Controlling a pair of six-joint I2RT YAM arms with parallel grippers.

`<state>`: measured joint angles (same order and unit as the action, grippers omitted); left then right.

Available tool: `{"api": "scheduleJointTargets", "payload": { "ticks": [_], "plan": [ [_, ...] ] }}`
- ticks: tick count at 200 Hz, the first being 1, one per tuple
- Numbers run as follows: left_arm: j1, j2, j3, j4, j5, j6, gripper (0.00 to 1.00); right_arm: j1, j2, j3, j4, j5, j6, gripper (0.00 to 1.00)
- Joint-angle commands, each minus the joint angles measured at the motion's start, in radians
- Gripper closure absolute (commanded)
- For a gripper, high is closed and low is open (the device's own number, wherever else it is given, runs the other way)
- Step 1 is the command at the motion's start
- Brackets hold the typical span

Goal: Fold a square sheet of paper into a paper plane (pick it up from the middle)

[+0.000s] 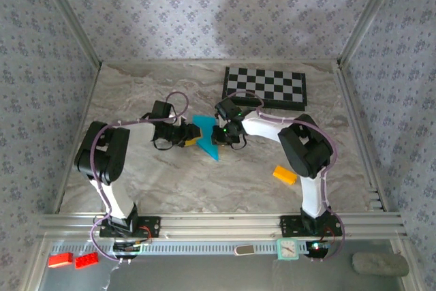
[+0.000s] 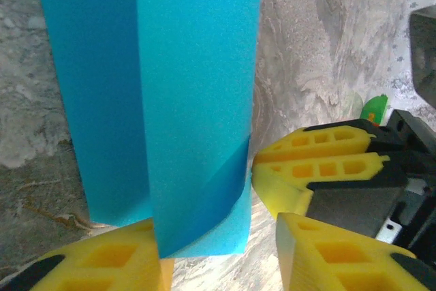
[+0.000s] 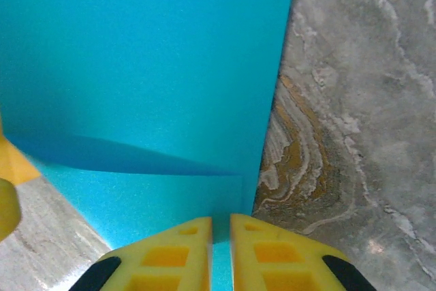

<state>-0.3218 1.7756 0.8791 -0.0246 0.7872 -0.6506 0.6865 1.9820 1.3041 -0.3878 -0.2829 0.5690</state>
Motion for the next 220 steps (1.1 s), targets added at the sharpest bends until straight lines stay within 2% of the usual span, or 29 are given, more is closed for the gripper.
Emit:
{"api": "scheduleJointTargets", "payload": {
  "ticks": [1, 71, 115, 128, 169, 220],
  "plan": [
    [-0.001, 0.016, 0.025, 0.009, 0.042, 0.041, 0.61, -0.004, 0.027, 0.033, -0.053, 0.018, 0.012, 0.85],
    [-0.001, 0.026, 0.033, 0.0, 0.059, 0.075, 0.73, -0.007, 0.038, 0.049, -0.07, 0.02, 0.011, 0.86],
    [-0.001, 0.039, 0.05, -0.009, 0.021, 0.064, 0.86, -0.017, -0.007, 0.034, -0.046, 0.008, 0.009, 0.82],
    [-0.001, 0.038, 0.055, -0.013, -0.004, 0.044, 0.89, -0.025, -0.043, 0.013, -0.021, 0.018, 0.007, 0.77],
    [-0.021, 0.012, 0.043, 0.0, -0.096, -0.065, 0.92, -0.043, -0.177, -0.103, 0.103, 0.099, -0.102, 0.52],
    [-0.08, -0.029, 0.063, -0.055, -0.289, -0.244, 0.92, -0.054, -0.333, -0.276, 0.304, 0.233, -0.271, 0.27]
  ]
}}
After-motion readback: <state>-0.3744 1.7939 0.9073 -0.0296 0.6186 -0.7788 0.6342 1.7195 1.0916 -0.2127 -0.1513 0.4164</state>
